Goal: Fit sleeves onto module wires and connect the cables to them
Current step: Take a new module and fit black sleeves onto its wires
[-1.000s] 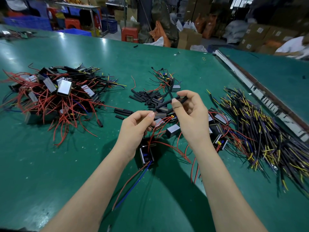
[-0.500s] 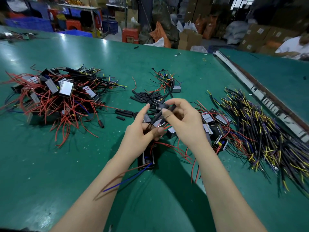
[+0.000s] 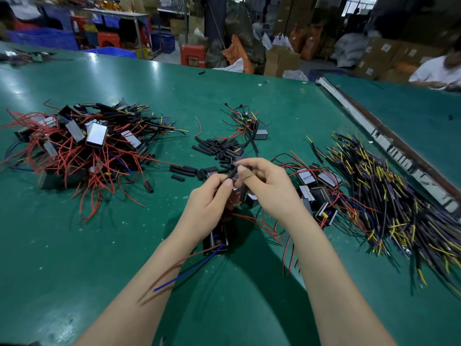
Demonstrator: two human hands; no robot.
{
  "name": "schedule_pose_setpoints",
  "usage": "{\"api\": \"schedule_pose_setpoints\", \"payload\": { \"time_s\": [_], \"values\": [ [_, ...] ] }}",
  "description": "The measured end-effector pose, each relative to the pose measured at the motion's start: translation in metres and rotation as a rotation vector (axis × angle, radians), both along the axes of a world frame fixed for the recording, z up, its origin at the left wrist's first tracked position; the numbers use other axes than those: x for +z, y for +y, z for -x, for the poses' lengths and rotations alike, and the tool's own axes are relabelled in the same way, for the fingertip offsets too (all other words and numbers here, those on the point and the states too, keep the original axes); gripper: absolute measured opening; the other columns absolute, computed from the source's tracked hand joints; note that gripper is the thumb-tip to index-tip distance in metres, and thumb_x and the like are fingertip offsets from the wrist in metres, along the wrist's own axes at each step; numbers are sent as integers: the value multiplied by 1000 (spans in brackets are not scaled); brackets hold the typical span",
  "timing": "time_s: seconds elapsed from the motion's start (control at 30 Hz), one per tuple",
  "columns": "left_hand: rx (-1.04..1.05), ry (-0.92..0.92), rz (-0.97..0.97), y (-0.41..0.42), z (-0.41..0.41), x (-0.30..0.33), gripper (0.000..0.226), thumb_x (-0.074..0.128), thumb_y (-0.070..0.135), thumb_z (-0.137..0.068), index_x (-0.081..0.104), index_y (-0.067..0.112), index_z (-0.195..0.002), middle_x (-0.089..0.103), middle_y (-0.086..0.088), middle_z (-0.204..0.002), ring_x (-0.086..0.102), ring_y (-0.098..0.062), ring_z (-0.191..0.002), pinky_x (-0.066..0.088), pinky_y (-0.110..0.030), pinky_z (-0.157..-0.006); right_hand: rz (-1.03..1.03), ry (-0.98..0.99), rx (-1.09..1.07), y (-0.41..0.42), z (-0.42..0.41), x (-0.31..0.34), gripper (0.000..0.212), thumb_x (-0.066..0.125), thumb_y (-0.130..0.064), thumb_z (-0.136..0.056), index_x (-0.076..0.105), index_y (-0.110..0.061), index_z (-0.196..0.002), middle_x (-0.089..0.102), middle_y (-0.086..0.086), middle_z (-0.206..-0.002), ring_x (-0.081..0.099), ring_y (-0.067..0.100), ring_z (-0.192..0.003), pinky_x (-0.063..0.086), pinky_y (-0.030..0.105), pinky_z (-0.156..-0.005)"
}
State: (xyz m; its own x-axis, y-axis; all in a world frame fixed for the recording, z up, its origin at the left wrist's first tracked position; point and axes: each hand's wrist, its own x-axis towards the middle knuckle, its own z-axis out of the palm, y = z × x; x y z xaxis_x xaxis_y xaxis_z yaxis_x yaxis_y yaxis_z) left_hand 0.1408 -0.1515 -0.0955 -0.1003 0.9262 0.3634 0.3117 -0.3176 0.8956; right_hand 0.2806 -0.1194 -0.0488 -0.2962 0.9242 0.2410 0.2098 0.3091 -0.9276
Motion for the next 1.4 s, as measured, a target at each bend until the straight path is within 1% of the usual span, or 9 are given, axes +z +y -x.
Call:
{"api": "schedule_pose_setpoints", "payload": {
  "time_s": [0.13,0.33,0.47,0.67,0.9,0.97,1.13,1.23,1.4],
  "values": [
    [-7,57,-9,1,3,2,15,46,37,-89,60,38,-84,60,21,-73,50,2,-69,39,-15,-67,-4,-1,27,1,-2,0,8,57,-15,-95,63,-18,-99,67,-9,-65,59,-3,-63,43,10,-66],
    [21,237,-21,2,13,1,12,59,32,-88,68,24,-87,61,8,-80,55,-5,-78,38,-14,-68,4,117,-93,8,-12,2,11,57,-14,-96,60,-21,-88,67,-7,-61,58,5,-60,48,22,-66],
    [-7,331,-12,3,19,0,4,71,20,-83,68,22,-83,61,8,-87,56,-3,-84,37,-9,-72,28,136,-116,10,-21,3,9,58,-15,-95,61,-21,-89,66,-8,-59,57,1,-58,45,15,-60],
    [-46,392,32,5,17,-2,15,74,21,-81,69,8,-75,62,2,-89,59,-15,-88,44,-21,-75,2,63,-60,9,-14,1,9,59,-18,-94,61,-24,-88,67,-10,-58,58,-2,-59,41,9,-59],
    [-40,378,38,5,15,0,14,74,21,-81,73,7,-83,64,1,-92,59,-13,-89,45,-22,-78,-26,-36,-130,8,-7,-4,14,58,-21,-95,60,-27,-83,65,-8,-59,55,17,-63,46,38,-67],
    [-43,372,16,4,14,1,11,75,18,-80,73,7,-84,64,2,-92,60,-12,-90,42,-17,-79,43,19,-136,9,-10,-4,12,58,-22,-95,61,-24,-84,65,-7,-59,52,17,-63,42,35,-62],
    [-24,354,14,3,13,0,18,76,19,-77,72,3,-83,66,-1,-91,61,-17,-89,44,-28,-83,135,11,-41,6,-11,-3,16,56,-26,-96,62,-23,-82,64,-10,-58,53,7,-57,42,17,-53],
    [9,344,56,4,13,-3,20,78,24,-76,70,6,-81,67,-1,-87,61,-18,-84,44,-28,-79,123,-43,-28,6,-10,-4,18,55,-25,-97,62,-22,-81,63,-10,-56,52,4,-53,41,15,-52],
    [47,205,32,3,10,1,16,73,29,-81,62,28,-94,65,10,-90,59,5,-81,45,-8,-72,163,71,4,7,-14,-2,13,61,-17,-93,66,-18,-82,61,-6,-53,52,3,-48,43,12,-51]
  ]
}}
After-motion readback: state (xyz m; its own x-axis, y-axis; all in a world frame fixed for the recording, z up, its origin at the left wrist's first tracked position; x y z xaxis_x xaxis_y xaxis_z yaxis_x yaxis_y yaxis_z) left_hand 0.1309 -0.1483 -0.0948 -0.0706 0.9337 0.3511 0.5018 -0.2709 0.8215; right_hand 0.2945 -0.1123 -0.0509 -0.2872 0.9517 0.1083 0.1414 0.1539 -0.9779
